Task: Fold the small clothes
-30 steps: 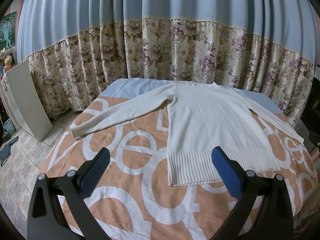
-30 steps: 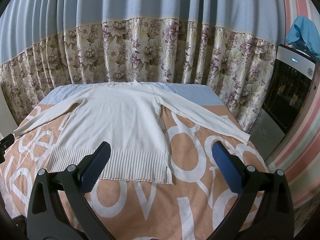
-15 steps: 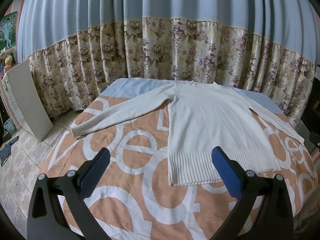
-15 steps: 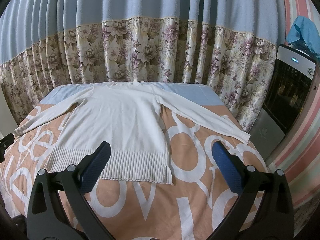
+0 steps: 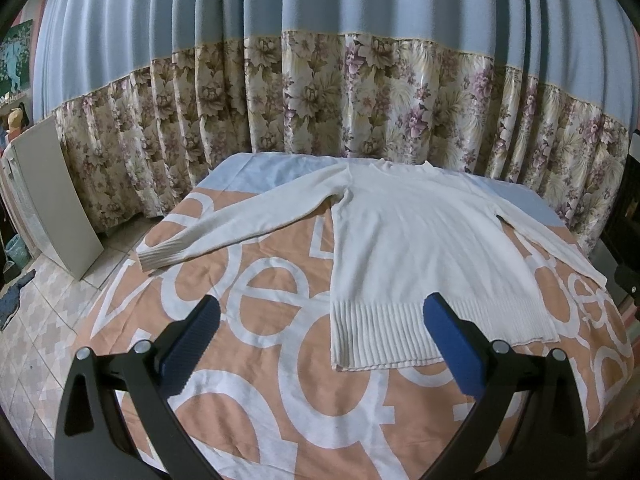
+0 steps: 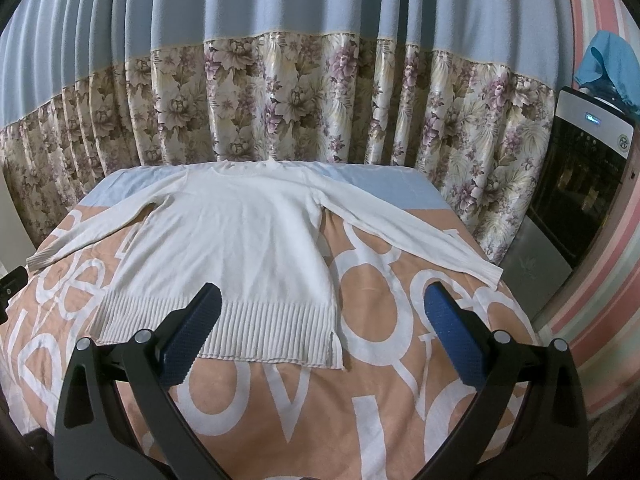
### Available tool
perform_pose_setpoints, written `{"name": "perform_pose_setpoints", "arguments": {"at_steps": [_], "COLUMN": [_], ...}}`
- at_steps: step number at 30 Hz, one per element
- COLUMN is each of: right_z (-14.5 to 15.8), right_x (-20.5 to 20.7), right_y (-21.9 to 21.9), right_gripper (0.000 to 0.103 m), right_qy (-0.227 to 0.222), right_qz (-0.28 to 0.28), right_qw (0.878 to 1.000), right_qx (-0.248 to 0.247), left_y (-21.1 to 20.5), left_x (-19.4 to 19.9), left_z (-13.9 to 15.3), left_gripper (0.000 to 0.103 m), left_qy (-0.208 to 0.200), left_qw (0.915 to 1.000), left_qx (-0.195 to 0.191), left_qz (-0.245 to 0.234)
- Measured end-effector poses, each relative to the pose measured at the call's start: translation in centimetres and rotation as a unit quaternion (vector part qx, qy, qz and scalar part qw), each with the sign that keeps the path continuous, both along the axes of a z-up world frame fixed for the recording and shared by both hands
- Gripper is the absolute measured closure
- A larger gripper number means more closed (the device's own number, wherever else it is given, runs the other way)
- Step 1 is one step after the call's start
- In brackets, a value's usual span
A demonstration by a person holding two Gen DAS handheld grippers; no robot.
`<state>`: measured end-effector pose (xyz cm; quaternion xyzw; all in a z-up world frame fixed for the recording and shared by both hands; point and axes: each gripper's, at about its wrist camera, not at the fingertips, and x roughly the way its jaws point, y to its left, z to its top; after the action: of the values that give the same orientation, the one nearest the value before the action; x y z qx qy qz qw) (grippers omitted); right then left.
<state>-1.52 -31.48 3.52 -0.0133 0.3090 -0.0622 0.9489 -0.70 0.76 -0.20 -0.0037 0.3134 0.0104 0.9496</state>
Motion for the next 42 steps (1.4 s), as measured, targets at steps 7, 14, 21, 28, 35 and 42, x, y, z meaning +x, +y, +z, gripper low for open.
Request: {"name": "perform_pose_setpoints", "arguments": {"at_steps": [7,14,21,28,35,42], "right_z": [-0.2,-0.8,-1.0,-1.5,-2.2,-3.0], "right_x": [0.2,1.8,2.7,2.6,3.4,4.7], "right_y": [-0.1,-1.3,-2.7,-4.5,-7.2,-10.0], "right_gripper": [0.003,0.003,0.003,0.003,0.003,0.003], "right_qy": [0.000,-0.001,0.002,0.002,0.005,0.009], "right_qz": [0.005,0.005,-0.006,-0.016,-0.018,-0.030], "right_qw": [1.000,1.000,1.000,1.000,1.000,0.999], "right_qx": [0.002,0.003,0.005,0.002,-0.010,-0.016], "left_y": [-0.5,-0.9,-1.9,-3.5,-5.2,-7.4], "left_x": [0.2,0.5,1.4,2.5,4.1,5.5], "left_z": [-0.6,-0.6,0.0,0.6,0.9,0.9], "left_gripper": [0.002,0.002,0.002,0.001,0.001,0.002], "left_qy": [0.004,0.006,0.004,-0.006,-0.008,-0.011], "left_qw": [1.0000,0.9999,0.9997,0.9992,0.9986,0.9979], "left_qx": [0.002,0.004,0.011,0.019,0.023,0.024], "left_qz": [-0.006,-0.008,-0.019,-0.035,-0.047,-0.059]}}
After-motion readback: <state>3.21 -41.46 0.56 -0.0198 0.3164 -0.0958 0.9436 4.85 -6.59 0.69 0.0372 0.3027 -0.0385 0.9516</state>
